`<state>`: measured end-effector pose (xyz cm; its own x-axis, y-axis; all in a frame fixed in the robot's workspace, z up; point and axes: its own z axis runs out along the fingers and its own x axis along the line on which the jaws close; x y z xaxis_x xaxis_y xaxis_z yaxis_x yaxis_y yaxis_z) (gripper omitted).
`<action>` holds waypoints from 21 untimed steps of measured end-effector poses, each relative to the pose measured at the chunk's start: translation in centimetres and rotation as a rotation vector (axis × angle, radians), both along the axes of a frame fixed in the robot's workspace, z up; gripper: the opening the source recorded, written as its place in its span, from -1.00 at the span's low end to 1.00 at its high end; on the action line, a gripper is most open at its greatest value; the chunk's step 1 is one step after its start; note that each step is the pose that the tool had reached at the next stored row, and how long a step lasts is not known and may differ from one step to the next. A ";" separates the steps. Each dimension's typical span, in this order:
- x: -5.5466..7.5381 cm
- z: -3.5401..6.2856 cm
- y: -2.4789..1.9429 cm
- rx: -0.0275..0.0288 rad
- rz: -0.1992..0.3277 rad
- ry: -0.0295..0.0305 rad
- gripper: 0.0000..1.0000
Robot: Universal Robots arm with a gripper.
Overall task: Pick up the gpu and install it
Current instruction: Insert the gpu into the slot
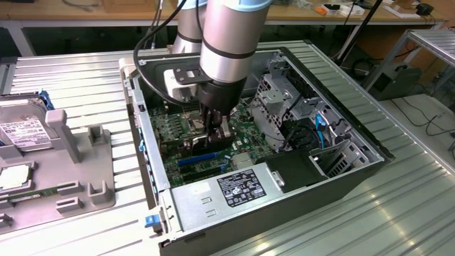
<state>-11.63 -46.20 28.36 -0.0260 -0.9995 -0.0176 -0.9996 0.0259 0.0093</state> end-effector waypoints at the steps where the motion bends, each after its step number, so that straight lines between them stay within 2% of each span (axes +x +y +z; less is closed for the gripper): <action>1: 0.0 -0.02 0.00 -0.0001 0.000 0.0001 -0.47; 10: -0.1 -0.12 0.00 0.0001 0.000 0.0000 -0.47; 21: -0.3 -0.98 0.00 0.0001 0.000 -0.0004 -0.47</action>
<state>-11.89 -46.19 27.38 -0.0260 -0.9995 -0.0177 -0.9996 0.0258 0.0088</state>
